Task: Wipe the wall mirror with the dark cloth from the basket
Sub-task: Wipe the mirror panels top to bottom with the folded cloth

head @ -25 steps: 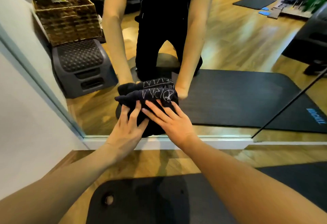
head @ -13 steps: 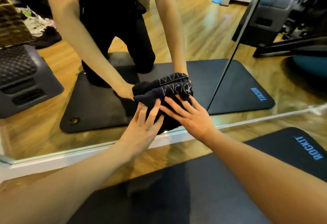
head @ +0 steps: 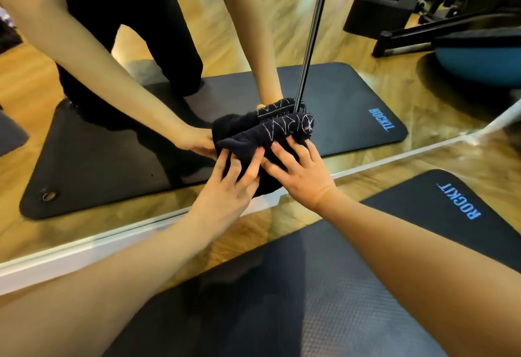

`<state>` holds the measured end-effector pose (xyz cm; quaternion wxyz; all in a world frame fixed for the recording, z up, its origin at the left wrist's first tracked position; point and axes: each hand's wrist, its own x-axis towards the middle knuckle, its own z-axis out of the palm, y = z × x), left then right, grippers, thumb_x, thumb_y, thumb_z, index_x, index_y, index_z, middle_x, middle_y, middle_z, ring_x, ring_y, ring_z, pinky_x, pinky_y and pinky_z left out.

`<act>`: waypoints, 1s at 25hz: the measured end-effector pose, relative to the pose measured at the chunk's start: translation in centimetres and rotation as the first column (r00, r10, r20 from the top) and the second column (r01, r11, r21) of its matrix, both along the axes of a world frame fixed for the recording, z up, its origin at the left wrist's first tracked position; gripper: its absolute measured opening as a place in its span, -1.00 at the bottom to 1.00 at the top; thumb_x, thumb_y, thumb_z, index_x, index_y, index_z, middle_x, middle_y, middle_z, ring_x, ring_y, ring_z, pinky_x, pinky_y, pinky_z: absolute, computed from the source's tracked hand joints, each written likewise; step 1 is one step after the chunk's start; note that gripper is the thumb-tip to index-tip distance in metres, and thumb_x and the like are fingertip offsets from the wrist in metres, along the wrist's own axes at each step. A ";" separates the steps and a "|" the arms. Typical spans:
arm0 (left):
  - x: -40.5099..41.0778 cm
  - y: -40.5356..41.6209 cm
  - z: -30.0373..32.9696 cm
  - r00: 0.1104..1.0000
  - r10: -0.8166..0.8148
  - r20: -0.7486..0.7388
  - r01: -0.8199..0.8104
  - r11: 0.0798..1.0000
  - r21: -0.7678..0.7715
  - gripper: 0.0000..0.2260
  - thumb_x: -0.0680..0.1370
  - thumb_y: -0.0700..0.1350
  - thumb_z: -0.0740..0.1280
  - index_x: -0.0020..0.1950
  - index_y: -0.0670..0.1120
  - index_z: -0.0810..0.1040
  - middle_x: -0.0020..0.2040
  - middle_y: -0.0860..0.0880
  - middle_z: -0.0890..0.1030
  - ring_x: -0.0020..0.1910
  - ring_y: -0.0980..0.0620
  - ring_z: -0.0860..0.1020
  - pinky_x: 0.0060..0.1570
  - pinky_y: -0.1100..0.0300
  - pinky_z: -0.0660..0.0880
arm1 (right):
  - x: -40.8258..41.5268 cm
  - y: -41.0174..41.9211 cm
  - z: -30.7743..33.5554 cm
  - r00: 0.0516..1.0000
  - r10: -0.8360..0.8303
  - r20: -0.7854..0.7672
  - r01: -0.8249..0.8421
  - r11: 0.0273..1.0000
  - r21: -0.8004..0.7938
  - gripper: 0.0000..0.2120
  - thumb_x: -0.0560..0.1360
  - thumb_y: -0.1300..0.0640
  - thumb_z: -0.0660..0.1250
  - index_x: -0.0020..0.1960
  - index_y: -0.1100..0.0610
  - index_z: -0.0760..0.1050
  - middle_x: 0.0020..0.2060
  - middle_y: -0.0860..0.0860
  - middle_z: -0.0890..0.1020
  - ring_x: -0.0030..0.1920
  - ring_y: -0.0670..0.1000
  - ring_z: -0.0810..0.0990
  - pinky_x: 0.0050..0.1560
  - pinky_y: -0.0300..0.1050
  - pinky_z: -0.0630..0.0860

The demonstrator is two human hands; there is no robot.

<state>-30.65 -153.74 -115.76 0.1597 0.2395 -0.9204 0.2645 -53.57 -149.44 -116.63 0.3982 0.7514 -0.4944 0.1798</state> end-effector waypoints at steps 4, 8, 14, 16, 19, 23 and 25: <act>0.0 0.2 -2.5 0.991 -0.004 0.131 0.008 1.000 -0.030 -0.57 0.62 -0.20 0.08 0.48 -0.24 0.44 0.58 -0.29 0.10 0.30 -0.36 0.30 0.45 -0.38 0.15 | 1.2 0.8 -3.2 0.993 -0.065 0.099 0.062 0.998 0.031 -0.72 0.63 0.24 0.08 0.26 0.04 0.42 0.25 0.13 0.41 0.19 0.26 0.39 0.25 0.26 0.50; -0.3 1.5 -4.4 0.943 0.101 0.317 -0.123 0.991 0.047 -0.49 0.63 -0.13 0.23 0.57 -0.25 0.26 0.59 -0.27 -0.12 0.38 -0.36 0.12 0.47 -0.43 0.04 | 2.3 2.1 -5.1 0.984 -0.139 0.108 0.109 0.964 0.242 -0.57 0.40 0.13 0.34 0.25 0.07 0.40 0.19 0.15 0.53 0.16 0.26 0.39 0.17 0.23 0.57; -1.0 4.0 -2.8 0.889 0.160 0.430 -0.240 0.961 0.139 -0.42 0.68 -0.15 0.13 0.62 -0.27 -0.06 0.58 -0.26 -0.15 0.52 -0.36 0.07 0.53 -0.37 -0.02 | 6.5 3.0 -3.6 0.641 -0.419 0.643 0.196 0.899 0.391 -0.82 0.45 0.06 0.48 -0.01 0.03 0.52 0.03 0.02 0.47 0.03 0.10 0.38 -0.05 0.07 0.46; -1.0 3.7 -2.3 0.891 0.150 0.429 -0.243 0.955 0.172 -0.46 0.68 -0.15 0.12 0.63 -0.23 0.04 0.60 -0.23 -0.11 0.54 -0.34 0.06 0.54 -0.35 -0.05 | 8.2 2.0 -2.6 0.147 -0.621 0.770 0.268 0.774 0.574 -0.72 0.45 -0.02 0.49 -0.02 -0.01 0.41 0.07 0.00 0.38 0.07 0.07 0.31 0.02 -0.01 0.36; -1.1 4.0 -1.9 0.922 0.159 0.352 -0.272 0.914 0.299 -0.49 0.65 -0.09 0.16 0.61 -0.11 0.21 0.62 -0.17 0.02 0.54 -0.31 0.10 0.54 -0.29 0.01 | 10.8 0.3 -1.1 -0.569 -0.529 0.630 0.018 0.757 0.653 -0.64 0.45 0.04 0.43 0.07 -0.05 0.27 0.18 0.03 0.27 0.05 0.10 0.43 0.14 0.12 0.47; -2.3 5.4 -0.4 0.939 0.331 0.088 -0.324 0.773 0.546 -0.52 0.54 -0.12 0.36 0.46 -0.09 0.39 0.49 -0.10 0.25 0.33 -0.19 0.36 0.24 -0.10 0.47 | 11.6 -0.8 0.1 -0.865 -0.222 0.450 0.016 0.884 0.467 -0.54 0.44 0.15 0.39 0.21 -0.05 0.23 0.25 0.08 0.25 0.02 0.12 0.46 0.26 0.23 0.53; -3.2 5.4 0.1 0.904 0.427 0.003 -0.317 0.667 0.674 -0.57 0.54 -0.17 0.39 0.40 -0.09 0.41 0.42 -0.09 0.28 0.24 -0.15 0.41 0.12 -0.01 0.55 | 11.1 -1.2 0.5 -0.916 -0.135 0.377 0.038 0.908 0.418 -0.45 0.34 0.12 0.39 0.26 -0.04 0.26 0.31 0.13 0.36 0.13 0.20 0.52 0.23 0.22 0.56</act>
